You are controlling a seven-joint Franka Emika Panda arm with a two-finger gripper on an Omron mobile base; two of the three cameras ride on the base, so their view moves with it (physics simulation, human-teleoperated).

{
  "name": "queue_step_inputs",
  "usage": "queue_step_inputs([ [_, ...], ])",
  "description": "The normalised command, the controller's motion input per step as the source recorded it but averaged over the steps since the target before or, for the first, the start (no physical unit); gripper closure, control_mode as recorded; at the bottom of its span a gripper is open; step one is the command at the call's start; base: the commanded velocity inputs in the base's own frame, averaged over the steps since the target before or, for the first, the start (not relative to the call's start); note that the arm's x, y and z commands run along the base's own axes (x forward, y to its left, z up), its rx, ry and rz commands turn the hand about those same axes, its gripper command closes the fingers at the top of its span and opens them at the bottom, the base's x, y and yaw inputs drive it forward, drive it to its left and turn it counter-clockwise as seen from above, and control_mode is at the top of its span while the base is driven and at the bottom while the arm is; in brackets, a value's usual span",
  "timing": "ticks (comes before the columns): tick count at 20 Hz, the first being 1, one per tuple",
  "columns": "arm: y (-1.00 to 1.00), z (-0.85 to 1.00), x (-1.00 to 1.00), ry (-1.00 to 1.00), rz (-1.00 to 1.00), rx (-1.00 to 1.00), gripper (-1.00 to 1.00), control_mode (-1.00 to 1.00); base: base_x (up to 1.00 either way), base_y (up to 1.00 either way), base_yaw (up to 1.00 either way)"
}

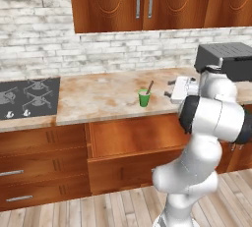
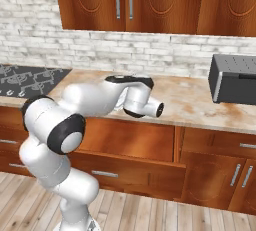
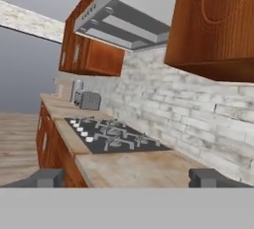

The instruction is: Pick up the straw from the left drawer and put it inside the smoothie cup.

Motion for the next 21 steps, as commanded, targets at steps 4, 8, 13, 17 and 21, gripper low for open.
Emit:
queue_step_inputs([
  [4, 0.00, 0.35, -0.74, 0.00, -0.19, -0.16, -1.00, -1.00, 0.00, 0.00, 0.00],
  [8, 0.00, 0.44, -0.61, 0.01, -0.18, -0.16, -1.00, -1.00, 0.00, 0.00, 0.00],
  [13, 0.00, 0.44, -0.55, 0.00, -0.20, -0.19, -1.00, -1.00, 0.00, 0.00, 0.00],
  [17, 0.00, 0.44, -0.50, 0.00, -0.24, -0.21, -1.00, -1.00, 0.00, 0.00, 0.00],
  [21, 0.00, 0.40, -0.36, 0.00, -0.18, -0.15, -1.00, -1.00, 0.00, 0.00, 0.00],
])
